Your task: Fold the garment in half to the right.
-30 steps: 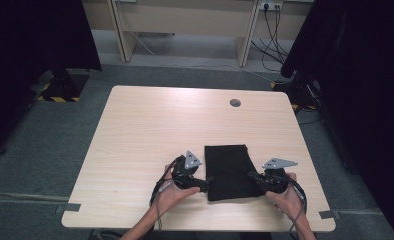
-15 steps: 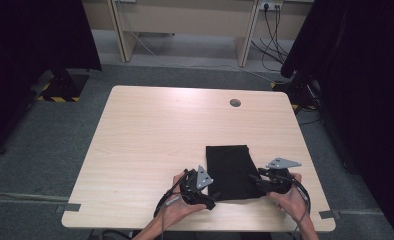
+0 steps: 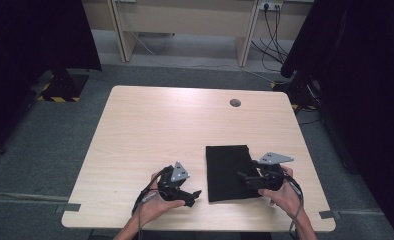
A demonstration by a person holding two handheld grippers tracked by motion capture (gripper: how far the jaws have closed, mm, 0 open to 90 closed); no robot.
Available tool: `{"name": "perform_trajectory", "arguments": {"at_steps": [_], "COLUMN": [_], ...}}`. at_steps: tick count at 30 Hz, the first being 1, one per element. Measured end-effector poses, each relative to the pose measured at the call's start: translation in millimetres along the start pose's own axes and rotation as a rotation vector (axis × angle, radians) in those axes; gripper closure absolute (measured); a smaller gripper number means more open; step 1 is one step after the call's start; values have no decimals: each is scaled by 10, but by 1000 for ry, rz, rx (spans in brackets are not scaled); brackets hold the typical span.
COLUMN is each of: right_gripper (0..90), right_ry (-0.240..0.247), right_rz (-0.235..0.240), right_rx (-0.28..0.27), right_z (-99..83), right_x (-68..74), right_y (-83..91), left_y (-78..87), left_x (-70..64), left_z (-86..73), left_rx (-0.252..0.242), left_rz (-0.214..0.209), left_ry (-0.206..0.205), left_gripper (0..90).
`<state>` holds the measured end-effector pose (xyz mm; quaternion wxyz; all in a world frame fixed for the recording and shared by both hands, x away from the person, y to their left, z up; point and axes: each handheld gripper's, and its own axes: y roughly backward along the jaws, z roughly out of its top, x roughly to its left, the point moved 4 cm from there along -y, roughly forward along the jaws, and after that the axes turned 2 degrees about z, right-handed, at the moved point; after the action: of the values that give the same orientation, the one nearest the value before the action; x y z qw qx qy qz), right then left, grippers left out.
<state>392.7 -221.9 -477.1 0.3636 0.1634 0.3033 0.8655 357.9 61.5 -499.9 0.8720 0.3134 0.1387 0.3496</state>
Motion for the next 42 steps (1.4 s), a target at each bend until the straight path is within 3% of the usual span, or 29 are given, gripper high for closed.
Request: {"name": "perform_trajectory", "arguments": {"at_steps": [6,8,10,14,20,25,42], "right_gripper": [256,237,224,212,206,207,208], "right_ry": [21,30,30,40,18,4,21], "right_rz": [13,13,18,23,21,57,72], "right_rx": [16,9,8,15,52,59,51], "right_z": [2,12,13,16,-26,-49,231], "right_x": [49,49,57,67,32,18,171], "right_y": [-85,-79,-76,-100,-201,-293,-666], "left_y": [64,77,79,73,76,76,185], "left_x": [130,146,154,162,163,163,265], "left_z": [-178,-213,-226,-226,-229,-229,-320], "left_rx": [33,47,60,64,64,64,64], "left_rz": [17,27,40,48,56,56,69], "left_ry": [31,18,-6,2,9,10,25], "left_gripper": [37,32,23,0,0,0,0]}}
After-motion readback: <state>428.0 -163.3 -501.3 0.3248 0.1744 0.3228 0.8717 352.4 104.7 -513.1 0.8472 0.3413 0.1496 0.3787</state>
